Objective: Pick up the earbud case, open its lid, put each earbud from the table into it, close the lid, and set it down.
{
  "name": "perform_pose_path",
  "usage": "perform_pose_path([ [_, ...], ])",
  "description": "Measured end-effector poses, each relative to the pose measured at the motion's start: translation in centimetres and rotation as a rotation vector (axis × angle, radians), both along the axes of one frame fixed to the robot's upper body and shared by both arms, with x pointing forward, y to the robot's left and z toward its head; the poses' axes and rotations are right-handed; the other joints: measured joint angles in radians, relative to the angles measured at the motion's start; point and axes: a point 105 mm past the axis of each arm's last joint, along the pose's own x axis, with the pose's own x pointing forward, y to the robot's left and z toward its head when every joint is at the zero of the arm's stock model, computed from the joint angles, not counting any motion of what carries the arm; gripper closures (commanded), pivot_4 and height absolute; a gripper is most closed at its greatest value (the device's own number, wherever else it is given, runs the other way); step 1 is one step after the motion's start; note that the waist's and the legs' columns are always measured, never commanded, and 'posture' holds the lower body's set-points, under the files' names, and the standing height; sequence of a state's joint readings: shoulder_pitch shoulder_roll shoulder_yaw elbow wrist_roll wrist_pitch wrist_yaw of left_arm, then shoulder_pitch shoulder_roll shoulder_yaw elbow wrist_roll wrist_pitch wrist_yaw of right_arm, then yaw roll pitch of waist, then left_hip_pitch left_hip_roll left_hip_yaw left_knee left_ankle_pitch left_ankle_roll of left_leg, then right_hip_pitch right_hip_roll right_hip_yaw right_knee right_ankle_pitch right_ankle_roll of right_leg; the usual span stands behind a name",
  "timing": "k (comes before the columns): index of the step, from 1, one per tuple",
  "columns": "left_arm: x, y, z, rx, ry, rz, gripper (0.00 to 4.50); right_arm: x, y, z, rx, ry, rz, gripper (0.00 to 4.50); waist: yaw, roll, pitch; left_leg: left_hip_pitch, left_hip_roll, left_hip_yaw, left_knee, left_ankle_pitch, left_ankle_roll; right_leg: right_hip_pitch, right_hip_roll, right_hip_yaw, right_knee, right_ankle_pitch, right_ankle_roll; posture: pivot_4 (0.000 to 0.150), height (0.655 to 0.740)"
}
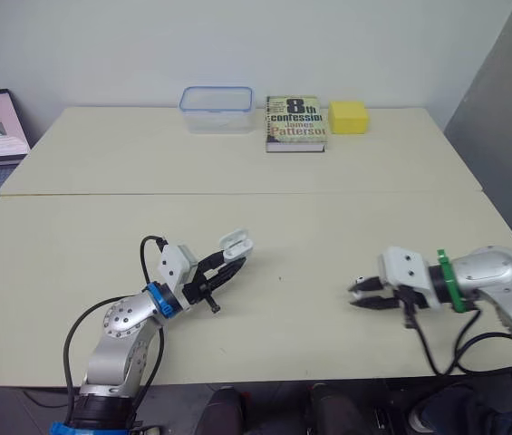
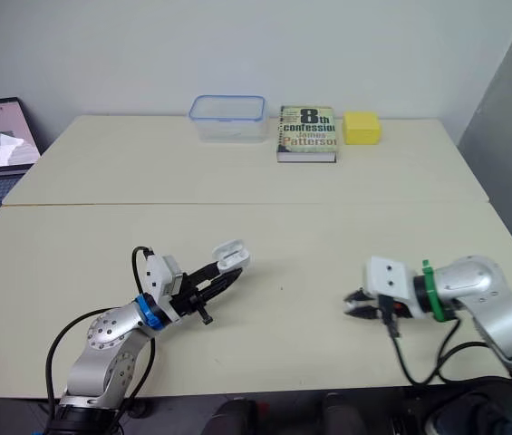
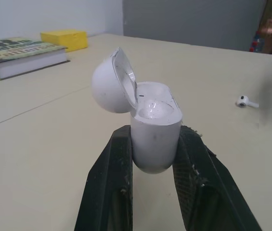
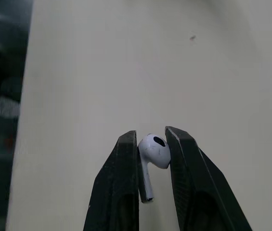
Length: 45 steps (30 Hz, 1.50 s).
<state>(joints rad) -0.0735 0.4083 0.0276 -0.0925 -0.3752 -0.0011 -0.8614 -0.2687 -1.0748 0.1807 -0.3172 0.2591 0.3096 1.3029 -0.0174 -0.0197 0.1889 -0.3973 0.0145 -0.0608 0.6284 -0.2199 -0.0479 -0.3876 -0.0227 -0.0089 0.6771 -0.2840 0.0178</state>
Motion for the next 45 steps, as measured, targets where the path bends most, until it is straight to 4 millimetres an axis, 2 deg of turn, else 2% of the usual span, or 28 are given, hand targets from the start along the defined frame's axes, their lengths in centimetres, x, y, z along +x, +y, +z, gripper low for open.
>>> perform_pose_path([
  [3,-0.5,-0.1,0.1,0.005,0.005,-0.009,3.75,-0.3,-2.5,-1.5,-0.124,0.032,0.045,4.0,0.0,0.0,0.0,0.0,0.0,0.0,0.0,0.0,0.0,0.0,0.0,0.0,0.0,0.0,0.0,0.15,0.74],
  [7,-1.1,-0.2,0.1,0.009,0.007,-0.015,3.75,-0.3,-4.1,-2.8,-0.202,0.059,0.091,4.0,0.0,0.0,0.0,0.0,0.0,0.001,0.0,0.0,0.0,0.0,0.0,0.001,0.0,0.0,0.0,0.15,0.74],
  [17,-1.9,0.0,0.0,0.022,0.033,-0.01,3.75,0.0,-4.6,-3.6,-0.26,0.07,0.135,4.0,0.002,0.0,0.0,0.0,0.0,0.001,0.0,0.0,0.0,0.0,-0.001,0.001,0.0,0.0,0.0,0.15,0.74],
  [27,-2.0,0.0,-0.1,0.024,0.043,-0.007,3.75,0.5,-4.4,-3.5,-0.271,0.031,0.139,0.59,0.001,0.0,0.0,0.002,0.0,0.001,0.0,0.0,0.0,0.001,-0.001,0.002,0.001,0.0,0.0,0.15,0.74],
  [30,-1.9,0.0,-0.1,0.024,0.042,-0.007,3.75,0.6,-4.2,-3.2,-0.254,0.015,0.133,0.56,0.002,0.0,0.0,0.001,0.0,0.001,0.0,0.0,0.0,0.001,-0.001,0.002,0.001,0.0,0.0,0.15,0.74],
  [34,-1.8,-0.1,0.1,0.024,0.035,-0.01,3.75,0.3,-3.6,-1.7,-0.202,-0.012,0.132,0.56,0.005,0.0,0.0,0.001,0.0,0.001,0.0,0.0,0.0,0.0,-0.001,0.001,0.001,0.0,0.0,0.15,0.74],
  [41,-1.8,0.1,0.0,0.024,0.04,-0.005,3.75,-0.1,-4.6,1.4,-0.329,-0.078,-0.008,0.56,0.013,0.0,0.0,0.001,0.0,0.001,0.0,0.0,0.0,0.0,-0.001,0.002,0.001,0.0,0.0,0.15,0.74],
  [45,-1.8,0.0,0.0,0.022,0.04,-0.004,3.75,0.2,-4.3,0.8,-0.41,-0.115,-0.05,0.56,0.014,0.0,0.0,0.0,0.0,0.001,0.0,0.0,-0.001,0.0,-0.001,0.001,0.0,0.0,0.0,0.15,0.74],
])
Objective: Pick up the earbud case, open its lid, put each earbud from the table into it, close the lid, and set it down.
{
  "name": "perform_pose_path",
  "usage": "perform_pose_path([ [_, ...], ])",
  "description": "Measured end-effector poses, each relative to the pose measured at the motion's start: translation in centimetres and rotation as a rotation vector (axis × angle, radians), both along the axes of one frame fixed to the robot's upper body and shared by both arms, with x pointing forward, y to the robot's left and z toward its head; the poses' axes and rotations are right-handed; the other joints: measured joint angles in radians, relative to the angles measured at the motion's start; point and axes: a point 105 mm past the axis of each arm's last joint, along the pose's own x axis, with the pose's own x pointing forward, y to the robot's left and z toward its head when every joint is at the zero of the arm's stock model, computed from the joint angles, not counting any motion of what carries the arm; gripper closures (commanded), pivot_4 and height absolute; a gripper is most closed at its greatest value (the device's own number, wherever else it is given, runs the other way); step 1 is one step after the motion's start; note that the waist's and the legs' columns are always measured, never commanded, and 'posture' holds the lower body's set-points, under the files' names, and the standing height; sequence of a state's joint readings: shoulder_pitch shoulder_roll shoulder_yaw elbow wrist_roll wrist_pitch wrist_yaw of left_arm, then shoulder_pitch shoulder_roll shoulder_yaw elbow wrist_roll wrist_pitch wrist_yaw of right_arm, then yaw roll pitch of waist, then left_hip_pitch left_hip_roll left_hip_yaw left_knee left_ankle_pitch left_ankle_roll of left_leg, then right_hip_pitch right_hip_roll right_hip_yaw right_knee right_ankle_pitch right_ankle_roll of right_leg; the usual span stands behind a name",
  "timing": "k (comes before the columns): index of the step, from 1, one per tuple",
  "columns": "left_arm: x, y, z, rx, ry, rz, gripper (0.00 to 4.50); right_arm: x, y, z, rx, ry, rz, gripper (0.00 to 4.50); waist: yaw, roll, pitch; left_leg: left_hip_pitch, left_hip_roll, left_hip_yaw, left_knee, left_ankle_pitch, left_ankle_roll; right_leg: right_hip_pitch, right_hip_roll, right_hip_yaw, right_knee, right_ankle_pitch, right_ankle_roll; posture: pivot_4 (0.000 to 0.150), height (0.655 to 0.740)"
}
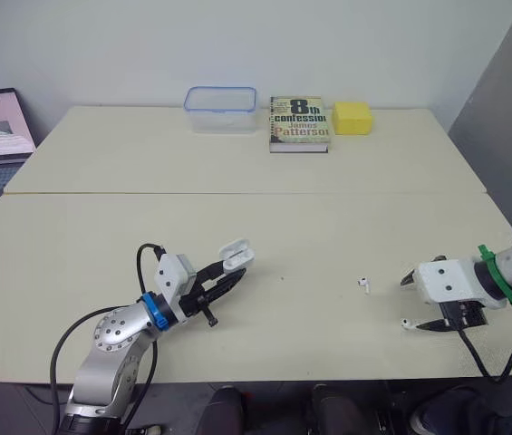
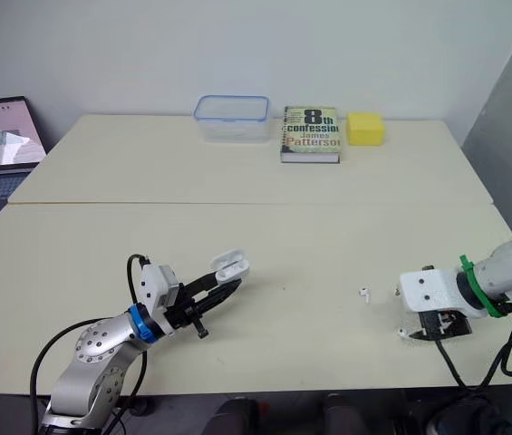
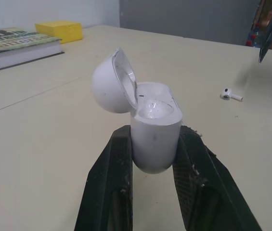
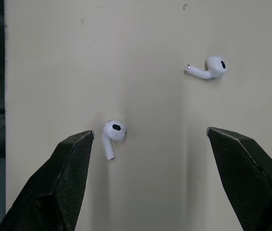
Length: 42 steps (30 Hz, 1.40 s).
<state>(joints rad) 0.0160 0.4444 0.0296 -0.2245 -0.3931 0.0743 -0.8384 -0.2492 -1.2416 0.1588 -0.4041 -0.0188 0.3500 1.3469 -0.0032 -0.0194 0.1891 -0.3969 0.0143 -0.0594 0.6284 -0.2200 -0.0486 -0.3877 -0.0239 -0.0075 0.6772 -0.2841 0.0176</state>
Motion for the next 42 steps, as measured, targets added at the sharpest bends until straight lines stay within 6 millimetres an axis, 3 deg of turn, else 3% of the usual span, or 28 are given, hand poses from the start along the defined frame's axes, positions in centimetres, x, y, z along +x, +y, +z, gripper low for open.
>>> perform_pose_path([
  [5,0.0,0.0,0.0,0.0,0.002,-0.002,3.75,-1.0,1.4,-2.0,-0.034,0.066,0.014,0.56,0.001,0.0,0.0,-0.001,0.0,0.0,0.0,0.0,0.0,0.0,0.0,0.0,0.0,0.0,0.0,0.15,0.74],
  [15,0.0,0.0,0.0,0.001,0.002,-0.002,3.75,-0.6,0.5,-3.4,-0.099,0.068,-0.028,0.56,0.0,0.0,0.0,-0.001,0.0,0.0,0.0,0.0,0.0,0.0,0.0,0.0,0.0,0.0,0.0,0.15,0.74],
  [18,-0.1,0.0,-0.1,0.001,0.003,-0.002,3.75,-0.6,0.5,-3.5,-0.105,0.067,-0.021,1.12,0.0,0.0,0.0,0.0,0.0,0.0,0.0,0.0,0.0,0.0,0.0,0.0,0.0,0.0,0.0,0.15,0.74],
  [26,-0.1,0.0,-0.1,0.001,0.003,-0.002,3.75,-1.0,0.6,-3.8,-0.11,0.091,0.005,4.0,-0.001,-0.001,-0.001,0.001,0.0,0.0,0.001,0.0,0.0,0.001,0.0,0.0,0.0,0.0,0.0,0.15,0.74],
  [32,-0.1,0.0,-0.1,0.001,0.003,-0.002,3.75,-0.9,0.7,-3.7,-0.109,0.087,0.014,4.13,-0.001,-0.001,-0.001,0.001,0.0,0.0,0.001,0.0,0.0,0.001,0.0,0.0,0.0,0.0,0.0,0.15,0.74],
  [36,0.0,-0.1,0.0,-0.008,0.001,-0.001,3.75,-0.1,1.6,-2.5,-0.032,0.066,0.0,4.13,-0.001,-0.001,0.0,0.0,0.0,0.001,0.001,0.0,0.0,0.0,0.0,0.0,0.0,0.0,0.0,0.15,0.74],
  [40,0.1,-0.4,0.3,-0.025,-0.018,-0.001,3.75,1.2,4.3,1.5,0.194,0.009,-0.039,4.13,-0.001,-0.001,0.0,0.0,0.0,0.0,0.001,0.0,0.0,0.0,0.0,0.0,0.0,0.0,0.0,0.15,0.74],
  [42,0.2,-0.6,0.5,-0.042,-0.029,0.002,3.75,1.6,6.6,3.4,0.391,0.024,-0.066,4.13,0.0,-0.001,0.0,0.0,0.0,-0.001,0.0,0.0,0.0,0.0,0.0,-0.001,0.0,0.0,0.0,0.15,0.74],
])
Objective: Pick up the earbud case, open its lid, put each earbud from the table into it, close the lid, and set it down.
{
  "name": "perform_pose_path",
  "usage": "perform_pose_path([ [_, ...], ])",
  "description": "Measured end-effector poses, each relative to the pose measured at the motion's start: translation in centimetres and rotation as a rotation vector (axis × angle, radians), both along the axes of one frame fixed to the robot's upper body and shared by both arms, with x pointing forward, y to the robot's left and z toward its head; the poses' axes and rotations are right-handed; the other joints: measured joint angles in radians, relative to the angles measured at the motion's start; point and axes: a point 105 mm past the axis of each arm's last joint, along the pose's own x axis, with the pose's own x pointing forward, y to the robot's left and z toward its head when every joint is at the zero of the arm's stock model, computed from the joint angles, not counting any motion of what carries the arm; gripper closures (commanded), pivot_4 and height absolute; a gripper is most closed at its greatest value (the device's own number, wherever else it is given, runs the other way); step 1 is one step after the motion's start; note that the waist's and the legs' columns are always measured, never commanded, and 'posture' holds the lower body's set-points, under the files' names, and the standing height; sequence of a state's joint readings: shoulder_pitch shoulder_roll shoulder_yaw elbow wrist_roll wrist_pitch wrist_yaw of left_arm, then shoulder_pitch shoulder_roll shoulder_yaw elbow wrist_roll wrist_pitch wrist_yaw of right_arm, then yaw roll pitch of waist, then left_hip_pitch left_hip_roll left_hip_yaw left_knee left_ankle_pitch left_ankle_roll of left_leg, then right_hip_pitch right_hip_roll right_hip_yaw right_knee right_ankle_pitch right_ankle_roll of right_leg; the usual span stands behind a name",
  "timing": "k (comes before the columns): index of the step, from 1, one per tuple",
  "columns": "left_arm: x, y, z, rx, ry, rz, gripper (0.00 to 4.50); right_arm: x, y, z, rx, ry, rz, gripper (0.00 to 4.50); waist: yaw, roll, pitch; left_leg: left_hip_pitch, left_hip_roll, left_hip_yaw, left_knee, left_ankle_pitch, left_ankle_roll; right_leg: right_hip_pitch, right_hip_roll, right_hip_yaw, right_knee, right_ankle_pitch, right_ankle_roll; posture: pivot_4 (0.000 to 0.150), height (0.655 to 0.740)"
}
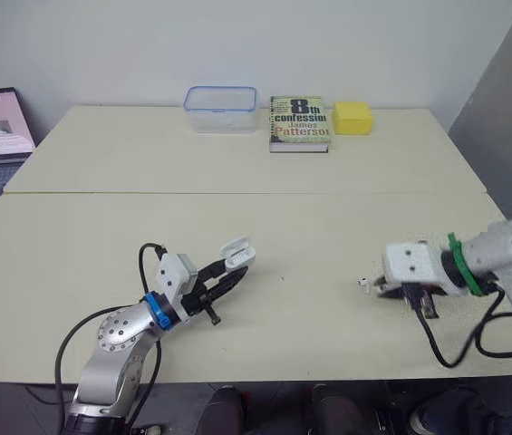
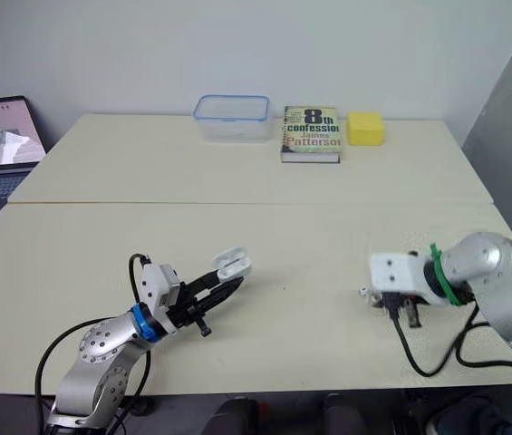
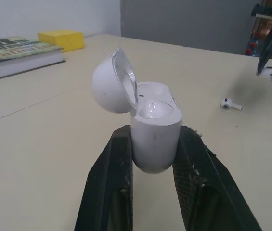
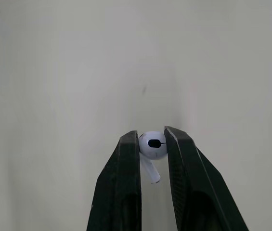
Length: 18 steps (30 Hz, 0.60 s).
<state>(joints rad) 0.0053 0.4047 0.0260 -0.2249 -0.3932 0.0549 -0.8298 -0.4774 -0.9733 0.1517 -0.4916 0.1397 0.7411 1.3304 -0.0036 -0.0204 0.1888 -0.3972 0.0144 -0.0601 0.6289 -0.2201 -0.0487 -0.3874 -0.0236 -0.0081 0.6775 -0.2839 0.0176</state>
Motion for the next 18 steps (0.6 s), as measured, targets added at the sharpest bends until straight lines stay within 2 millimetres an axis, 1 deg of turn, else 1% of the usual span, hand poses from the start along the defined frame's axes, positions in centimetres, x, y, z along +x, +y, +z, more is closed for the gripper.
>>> perform_pose_path([
  [2,0.2,-0.5,0.3,-0.019,-0.015,-0.001,3.75,0.1,2.4,1.5,0.187,0.026,-0.01,4.13,0.001,0.0,0.0,0.0,0.0,0.0,0.0,0.0,0.0,0.0,0.0,0.0,0.001,0.0,0.0,0.15,0.74],
  [3,0.2,-0.8,0.5,-0.026,-0.026,-0.005,3.75,0.2,4.0,2.6,0.317,0.038,-0.016,4.13,0.0,0.0,0.0,-0.001,0.0,-0.001,0.0,0.0,0.0,0.0,0.0,0.0,0.001,0.0,0.0,0.15,0.74],
  [4,0.3,-1.2,0.7,-0.036,-0.039,-0.009,3.75,0.1,5.2,3.2,0.397,0.047,-0.016,4.13,0.001,0.0,0.0,-0.001,-0.001,-0.001,0.0,0.0,0.0,0.0,0.0,0.0,0.001,0.0,0.0,0.15,0.74],
  [5,0.4,-1.4,0.9,-0.04,-0.054,-0.005,3.75,0.1,6.0,3.7,0.479,0.054,-0.028,4.13,0.002,0.0,0.0,-0.001,-0.001,-0.001,0.0,0.0,0.0,0.0,0.0,-0.001,0.001,0.0,0.0,0.15,0.74],
  [7,0.7,-1.8,1.3,-0.043,-0.08,-0.001,3.75,0.4,7.5,4.0,0.595,0.065,-0.053,4.13,0.004,0.0,0.0,-0.002,-0.001,-0.002,0.0,0.0,0.0,-0.001,0.0,-0.001,0.001,0.002,-0.003,0.15,0.74],
  [11,1.4,-1.9,1.6,-0.042,-0.117,0.026,3.75,0.8,9.6,4.5,0.8,0.029,-0.083,4.13,0.003,0.0,0.0,-0.002,-0.001,-0.002,0.0,0.0,0.0,-0.001,0.0,-0.001,0.001,0.003,-0.005,0.15,0.74],
  [13,1.8,-2.0,1.7,-0.045,-0.126,0.043,3.75,0.9,10.4,4.7,0.865,0.009,-0.096,4.13,0.001,0.0,0.0,-0.001,-0.001,-0.001,0.0,0.0,0.0,-0.001,0.0,-0.001,0.002,0.003,-0.005,0.15,0.74],
  [16,2.4,-2.1,1.9,-0.042,-0.142,0.059,3.75,1.1,12.2,5.2,0.977,-0.004,-0.109,4.13,-0.002,0.0,0.0,-0.001,0.0,-0.002,0.0,0.0,0.0,-0.001,0.001,-0.001,0.003,0.003,-0.005,0.15,0.74],
  [18,2.5,-2.3,2.2,-0.044,-0.158,0.056,3.75,1.4,12.9,5.3,1.006,-0.026,-0.111,4.13,-0.004,0.0,0.0,-0.001,0.0,-0.002,0.0,0.0,0.0,-0.001,0.001,-0.001,0.002,0.003,-0.005,0.15,0.74],
])
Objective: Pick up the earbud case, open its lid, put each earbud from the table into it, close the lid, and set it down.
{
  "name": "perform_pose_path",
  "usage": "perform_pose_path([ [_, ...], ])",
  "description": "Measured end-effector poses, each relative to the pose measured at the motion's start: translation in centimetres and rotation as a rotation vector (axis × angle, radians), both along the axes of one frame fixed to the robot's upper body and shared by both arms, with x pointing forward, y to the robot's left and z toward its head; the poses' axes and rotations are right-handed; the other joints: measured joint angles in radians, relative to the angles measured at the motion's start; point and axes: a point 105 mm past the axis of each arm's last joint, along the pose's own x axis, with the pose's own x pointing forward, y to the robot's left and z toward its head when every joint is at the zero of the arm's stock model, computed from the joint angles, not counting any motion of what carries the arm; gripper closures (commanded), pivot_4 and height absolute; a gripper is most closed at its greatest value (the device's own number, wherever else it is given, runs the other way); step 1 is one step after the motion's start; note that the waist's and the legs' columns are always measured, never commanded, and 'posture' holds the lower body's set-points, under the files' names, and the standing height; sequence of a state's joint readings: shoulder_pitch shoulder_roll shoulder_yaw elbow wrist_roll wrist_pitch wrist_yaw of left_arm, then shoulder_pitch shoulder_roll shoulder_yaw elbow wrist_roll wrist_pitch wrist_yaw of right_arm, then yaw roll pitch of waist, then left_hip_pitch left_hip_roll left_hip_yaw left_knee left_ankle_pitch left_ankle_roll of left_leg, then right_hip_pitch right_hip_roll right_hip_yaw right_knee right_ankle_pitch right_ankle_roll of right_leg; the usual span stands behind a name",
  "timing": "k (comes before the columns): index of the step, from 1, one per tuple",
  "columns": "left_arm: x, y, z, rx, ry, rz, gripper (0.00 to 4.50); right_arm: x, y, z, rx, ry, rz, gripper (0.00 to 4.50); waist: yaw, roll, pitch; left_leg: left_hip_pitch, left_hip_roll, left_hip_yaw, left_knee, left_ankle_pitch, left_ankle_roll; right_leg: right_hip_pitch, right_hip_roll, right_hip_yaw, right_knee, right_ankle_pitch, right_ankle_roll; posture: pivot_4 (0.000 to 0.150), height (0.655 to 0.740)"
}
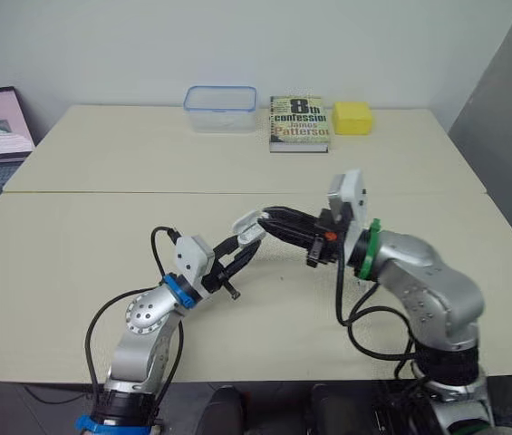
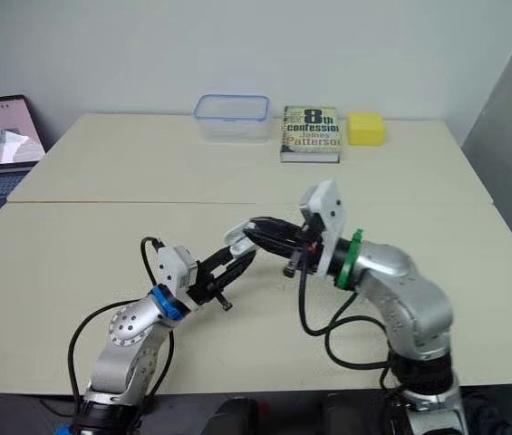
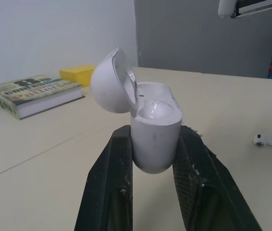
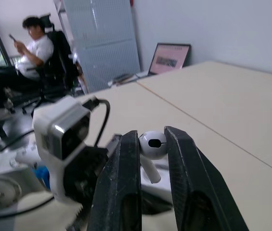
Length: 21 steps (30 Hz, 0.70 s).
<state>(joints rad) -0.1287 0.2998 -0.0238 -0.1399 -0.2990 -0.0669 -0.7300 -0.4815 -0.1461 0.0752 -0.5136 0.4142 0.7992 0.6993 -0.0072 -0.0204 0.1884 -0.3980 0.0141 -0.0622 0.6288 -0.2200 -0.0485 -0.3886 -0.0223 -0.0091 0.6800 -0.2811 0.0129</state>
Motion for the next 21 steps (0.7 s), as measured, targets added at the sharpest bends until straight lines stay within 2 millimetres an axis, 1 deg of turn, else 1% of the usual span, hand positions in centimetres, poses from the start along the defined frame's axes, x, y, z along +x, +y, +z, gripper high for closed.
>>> perform_pose_path([
  [2,0.0,-0.3,0.0,-0.001,-0.001,-0.006,3.75,0.4,1.0,0.0,0.043,-0.016,-0.013,4.13,-0.002,0.0,0.0,0.0,0.0,0.0,0.0,0.0,0.0,0.0,0.0,0.0,0.0,0.0,0.0,0.15,0.74],
  [5,0.0,-0.4,0.0,-0.007,-0.001,-0.007,3.75,0.5,2.3,-0.8,0.067,-0.01,-0.011,4.13,-0.003,0.0,0.0,0.0,0.0,0.0,0.0,0.0,0.0,0.0,0.0,0.0,0.0,0.0,0.0,0.15,0.74],
  [7,0.0,-0.4,0.1,-0.01,-0.002,-0.003,3.75,0.6,3.1,-1.3,0.07,-0.005,-0.01,4.13,-0.004,0.0,0.0,0.0,0.0,0.0,0.0,0.0,0.0,0.0,0.0,0.0,0.0,0.0,0.0,0.15,0.74],
  [10,0.2,-0.4,0.2,-0.014,-0.007,0.006,3.75,0.8,3.9,-1.5,0.089,-0.019,-0.013,4.13,-0.005,0.0,0.0,0.0,0.0,-0.001,0.0,0.0,0.0,0.0,0.0,0.0,0.0,0.0,0.0,0.15,0.74],
  [15,0.3,-0.4,0.4,-0.018,-0.012,0.015,3.75,1.1,3.9,-2.0,0.096,-0.022,-0.032,4.13,-0.005,0.0,0.0,0.0,0.0,-0.001,0.0,0.0,0.0,0.0,0.0,0.0,0.0,0.0,0.0,0.15,0.74],
  [21,0.5,-0.3,0.5,-0.021,-0.006,0.028,3.75,1.1,3.5,-2.2,0.112,-0.011,-0.055,4.13,-0.005,0.0,0.0,0.0,0.0,-0.001,0.0,0.0,0.0,0.0,0.0,0.0,0.0,0.0,0.0,0.15,0.74],
])
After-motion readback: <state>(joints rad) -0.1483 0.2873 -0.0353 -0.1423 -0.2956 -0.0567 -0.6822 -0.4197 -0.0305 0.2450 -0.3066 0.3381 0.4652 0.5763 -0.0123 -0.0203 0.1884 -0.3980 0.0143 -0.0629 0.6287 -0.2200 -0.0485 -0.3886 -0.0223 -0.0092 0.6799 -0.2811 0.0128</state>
